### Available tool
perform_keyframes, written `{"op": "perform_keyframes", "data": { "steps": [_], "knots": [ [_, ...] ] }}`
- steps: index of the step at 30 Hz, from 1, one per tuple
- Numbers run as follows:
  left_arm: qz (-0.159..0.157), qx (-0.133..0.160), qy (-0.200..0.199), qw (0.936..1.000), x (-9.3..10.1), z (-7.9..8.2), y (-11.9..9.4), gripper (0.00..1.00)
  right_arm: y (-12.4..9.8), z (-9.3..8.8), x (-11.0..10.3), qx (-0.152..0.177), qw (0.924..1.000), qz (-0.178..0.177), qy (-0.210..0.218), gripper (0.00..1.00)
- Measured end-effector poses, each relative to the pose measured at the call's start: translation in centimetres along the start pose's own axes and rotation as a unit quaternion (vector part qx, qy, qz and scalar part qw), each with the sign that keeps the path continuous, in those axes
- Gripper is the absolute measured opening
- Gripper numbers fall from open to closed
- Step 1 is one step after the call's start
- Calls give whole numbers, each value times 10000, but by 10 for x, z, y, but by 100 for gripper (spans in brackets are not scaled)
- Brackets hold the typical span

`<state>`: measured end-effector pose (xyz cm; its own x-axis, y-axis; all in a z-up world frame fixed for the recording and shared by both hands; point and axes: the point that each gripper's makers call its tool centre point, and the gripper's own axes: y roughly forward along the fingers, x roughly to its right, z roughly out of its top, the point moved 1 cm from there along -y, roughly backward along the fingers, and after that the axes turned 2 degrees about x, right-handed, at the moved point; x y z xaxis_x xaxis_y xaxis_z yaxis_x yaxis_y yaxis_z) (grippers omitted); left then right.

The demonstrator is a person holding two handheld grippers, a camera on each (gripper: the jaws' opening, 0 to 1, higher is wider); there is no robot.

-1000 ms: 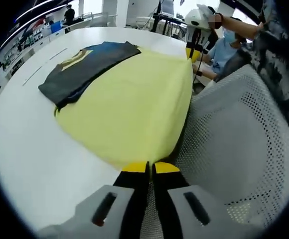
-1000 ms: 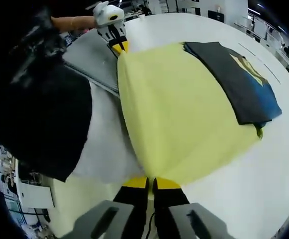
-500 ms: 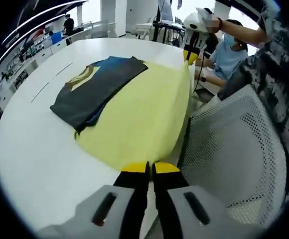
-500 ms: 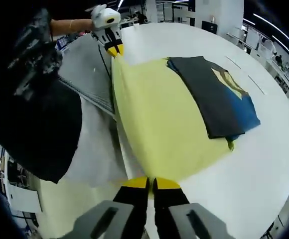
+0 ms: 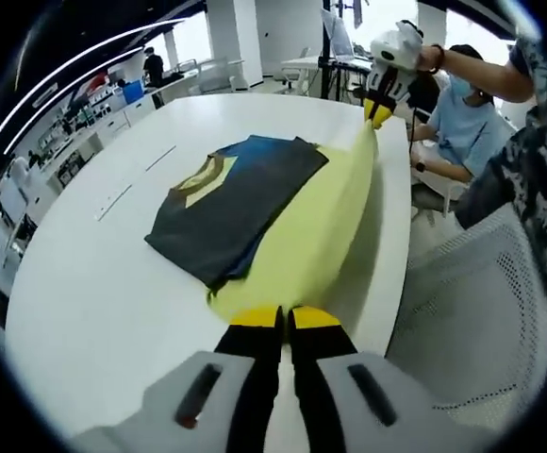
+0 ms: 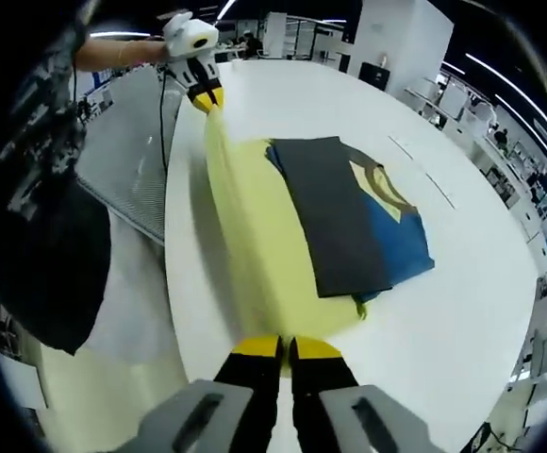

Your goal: Fold the garment on the visible template until the final outline fits inside the template.

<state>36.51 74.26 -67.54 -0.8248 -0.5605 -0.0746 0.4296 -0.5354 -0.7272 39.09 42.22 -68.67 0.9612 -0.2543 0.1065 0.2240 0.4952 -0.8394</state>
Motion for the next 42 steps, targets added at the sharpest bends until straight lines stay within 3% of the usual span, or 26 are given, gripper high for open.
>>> {"op": "perform_keyframes", "data": {
  "steps": [10, 22, 37, 42],
  "knots": [
    [435, 261, 22, 9987, -34, 28, -3, 0, -9, 24, 39, 195, 9983, -534, -93, 0],
    [1056, 521, 46, 9930, -75, 57, -4, 0, -19, 57, 85, 382, 9912, -1244, -251, 0],
    [1672, 953, -321, 9808, -128, 85, 2, 0, -16, 76, 146, 523, 9829, -1764, 13, 0],
    [1809, 910, -218, 9790, -141, 89, 9, 0, -14, 80, 158, 497, 9808, -1888, 13, 0]
  ]
}}
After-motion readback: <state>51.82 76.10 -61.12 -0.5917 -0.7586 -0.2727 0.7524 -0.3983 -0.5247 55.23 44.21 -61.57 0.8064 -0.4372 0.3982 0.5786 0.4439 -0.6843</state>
